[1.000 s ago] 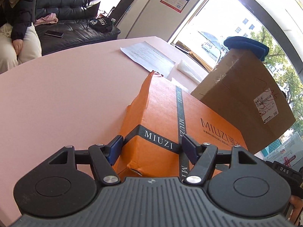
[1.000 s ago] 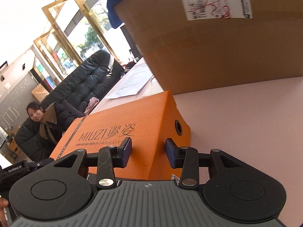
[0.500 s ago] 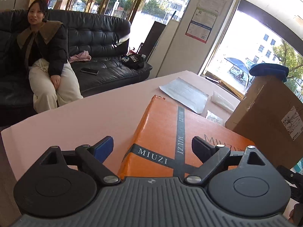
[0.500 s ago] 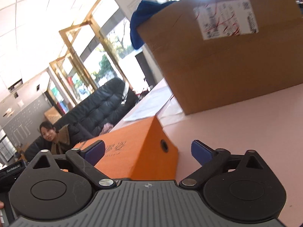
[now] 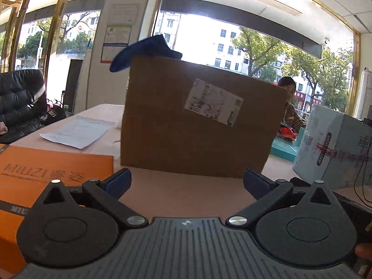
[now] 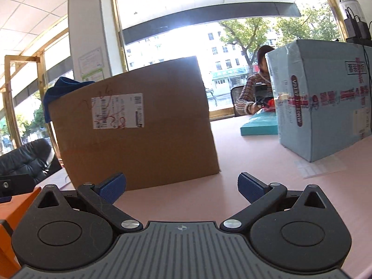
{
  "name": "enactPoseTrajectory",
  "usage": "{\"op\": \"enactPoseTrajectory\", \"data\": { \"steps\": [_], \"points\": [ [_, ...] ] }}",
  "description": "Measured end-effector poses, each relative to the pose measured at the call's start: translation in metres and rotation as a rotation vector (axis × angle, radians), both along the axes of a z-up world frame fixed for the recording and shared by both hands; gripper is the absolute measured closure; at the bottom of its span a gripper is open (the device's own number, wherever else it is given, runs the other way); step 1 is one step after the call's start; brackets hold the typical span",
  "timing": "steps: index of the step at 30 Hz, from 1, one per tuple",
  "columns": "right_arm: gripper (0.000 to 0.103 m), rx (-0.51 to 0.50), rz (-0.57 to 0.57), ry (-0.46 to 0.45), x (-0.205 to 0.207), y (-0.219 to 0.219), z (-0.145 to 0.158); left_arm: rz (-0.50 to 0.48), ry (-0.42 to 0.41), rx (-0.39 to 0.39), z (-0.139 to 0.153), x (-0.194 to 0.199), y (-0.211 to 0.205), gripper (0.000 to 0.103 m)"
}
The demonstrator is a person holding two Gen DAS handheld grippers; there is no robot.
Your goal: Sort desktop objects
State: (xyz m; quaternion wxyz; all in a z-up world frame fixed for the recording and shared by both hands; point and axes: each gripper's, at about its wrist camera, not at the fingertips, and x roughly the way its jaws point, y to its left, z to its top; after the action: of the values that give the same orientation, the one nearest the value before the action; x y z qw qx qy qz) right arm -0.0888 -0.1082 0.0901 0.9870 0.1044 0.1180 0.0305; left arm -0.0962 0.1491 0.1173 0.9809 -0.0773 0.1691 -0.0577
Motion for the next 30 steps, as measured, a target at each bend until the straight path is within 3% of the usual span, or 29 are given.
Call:
{"op": "enactPoseTrajectory", "data": {
  "steps": [3, 8, 11, 16, 20, 25, 30],
  "points": [
    [0.0, -0.048, -0.05, 0.061, 0.007, -0.02, -0.019, -0.036, 0.07, 0.033, -0.037, 0.032, -0.042, 0.0],
    [0.0, -0.04, -0.105, 0.275, 0.034, -0.036, -0.056, -0.068, 0.325, 0.037, -0.099, 0.085, -0.085, 0.0],
    [0.0, -0.069, -0.129, 0.41, 0.054, -0.035, -0.07, -0.015, 0.335, 0.203, -0.108, 0.095, -0.11, 0.0],
    [0.0, -0.17, -0.164, 0.441, 0.06, -0.025, -0.075, 0.021, 0.333, 0.259, -0.112, 0.108, -0.122, 0.0],
    [0.0, -0.353, -0.124, 0.416, 0.072, -0.014, -0.074, 0.049, 0.336, 0.195, -0.111, 0.117, -0.109, 0.0],
    [0.0, -0.232, -0.103, 0.443, 0.085, -0.029, -0.074, 0.078, 0.336, 0.218, -0.108, 0.119, -0.111, 0.0],
    [0.0, -0.246, -0.097, 0.439, 0.087, -0.024, -0.073, 0.079, 0.337, 0.217, -0.108, 0.119, -0.11, 0.0]
  ]
}}
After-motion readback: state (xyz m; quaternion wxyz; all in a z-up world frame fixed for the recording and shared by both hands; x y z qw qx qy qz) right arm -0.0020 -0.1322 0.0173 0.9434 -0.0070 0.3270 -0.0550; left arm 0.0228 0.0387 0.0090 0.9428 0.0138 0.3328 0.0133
